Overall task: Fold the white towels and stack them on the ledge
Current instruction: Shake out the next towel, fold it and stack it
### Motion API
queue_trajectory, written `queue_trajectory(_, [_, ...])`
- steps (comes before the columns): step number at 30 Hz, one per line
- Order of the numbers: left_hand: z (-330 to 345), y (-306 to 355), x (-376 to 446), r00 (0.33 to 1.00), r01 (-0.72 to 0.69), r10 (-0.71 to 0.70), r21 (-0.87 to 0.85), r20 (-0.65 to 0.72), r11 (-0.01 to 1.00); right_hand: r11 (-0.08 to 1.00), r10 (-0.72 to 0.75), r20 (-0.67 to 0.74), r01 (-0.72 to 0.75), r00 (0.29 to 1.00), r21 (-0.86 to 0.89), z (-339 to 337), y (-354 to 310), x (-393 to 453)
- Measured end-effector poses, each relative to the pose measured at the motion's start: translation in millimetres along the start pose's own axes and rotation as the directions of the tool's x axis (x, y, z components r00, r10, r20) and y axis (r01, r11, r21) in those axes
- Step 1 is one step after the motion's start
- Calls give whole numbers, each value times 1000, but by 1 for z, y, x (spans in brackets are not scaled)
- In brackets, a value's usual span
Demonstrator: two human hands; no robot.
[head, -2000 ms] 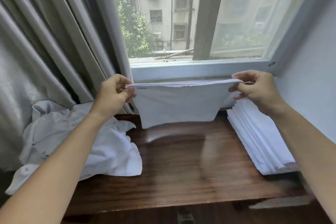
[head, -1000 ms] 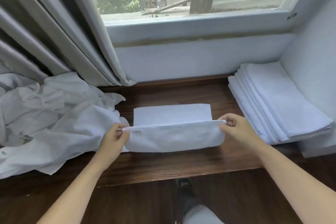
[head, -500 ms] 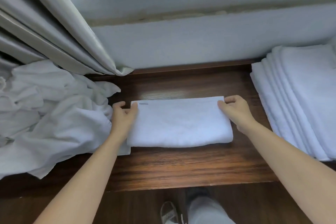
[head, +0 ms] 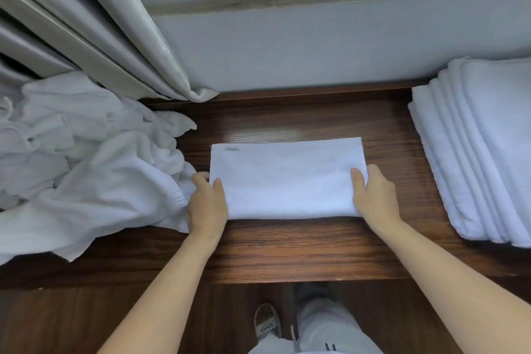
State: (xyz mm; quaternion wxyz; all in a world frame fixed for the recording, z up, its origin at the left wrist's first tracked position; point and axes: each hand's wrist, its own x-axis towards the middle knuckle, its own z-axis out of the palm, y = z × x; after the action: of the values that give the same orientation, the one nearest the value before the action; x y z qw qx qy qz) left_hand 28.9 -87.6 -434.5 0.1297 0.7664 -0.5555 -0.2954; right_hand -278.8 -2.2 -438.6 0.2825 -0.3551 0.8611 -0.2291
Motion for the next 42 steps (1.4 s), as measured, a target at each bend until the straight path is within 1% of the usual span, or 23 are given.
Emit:
queue_trajectory(1, [1,3,-1,1000,-8,9,48,-21,999,1000,5,-20,-6,1000,-22,0,-3,-1])
queue_trajectory(2, [3,4,-2,996,-59,68,123,-65,991,997,-15,-76,10,997,-73,1,-7,-2])
queue_trajectory(3, [4,7,-3,979,-153,178,213,-104,965,986,-90,-150,67,985,-150,2,-10,-2])
queue_trajectory(4, [6,10,-5,936,-286,332,296,-118,912,958,-213,-202,164,956,-234,4,-16,-3])
queue_trajectory(5, [9,14,-6,866,-432,492,358,-92,828,903,-370,-201,301,907,-306,8,-24,-5])
queue_trajectory(6, [15,18,-6,779,-570,627,391,-22,723,818,-521,-139,447,842,-362,15,-31,-6])
queue_trajectory(7, [21,23,-5,703,-673,707,393,77,627,725,-624,-32,563,781,-397,24,-36,-4])
queue_trajectory(8, [27,28,-4,663,-728,725,385,187,567,654,-656,97,627,749,-423,33,-40,-1])
queue_trajectory(10, [40,30,4,655,-753,662,378,364,538,591,-558,322,639,765,-492,49,-42,5])
queue_trajectory(11, [45,27,11,672,-741,620,389,405,548,571,-510,370,627,777,-530,54,-38,10])
queue_trajectory(13, [48,20,25,703,-711,577,431,415,556,548,-494,366,609,789,-573,53,-23,20])
queue_trajectory(16, [47,15,33,738,-673,546,483,396,560,574,-479,283,541,831,-615,39,-8,33])
queue_trajectory(18, [47,17,30,759,-651,522,475,389,593,582,-469,262,519,843,-626,37,-7,35])
queue_trajectory(21, [40,22,30,786,-618,483,473,386,628,572,-471,291,539,833,-618,34,-9,35])
queue_trajectory(24, [24,22,45,799,-599,434,478,417,643,507,-473,371,591,799,-628,18,-14,42])
queue_trajectory(25, [19,24,50,789,-612,448,472,420,635,485,-460,394,597,796,-639,11,-18,46])
queue_trajectory(27, [8,31,62,774,-630,524,519,355,578,473,-407,409,572,817,-670,0,-33,59])
queue_trajectory(28, [2,37,70,775,-619,535,575,336,535,494,-361,408,543,839,-679,-6,-42,67])
queue_trajectory(30, [-12,55,89,799,-594,456,634,392,495,603,-219,434,471,874,-644,-18,-61,86])
queue_trajectory(33, [-30,78,112,799,-582,259,591,542,559,700,-32,555,414,831,-581,-34,-84,106])
queue_trajectory(36, [-37,87,123,766,-565,139,555,627,610,714,61,617,398,784,-576,-40,-95,112])
queue_trajectory(39, [-45,91,121,728,-601,148,519,669,608,682,94,651,428,754,-594,-45,-100,109])
queue_trajectory(42, [-69,88,108,700,-653,256,453,667,607,667,53,683,483,729,-568,-63,-103,95])
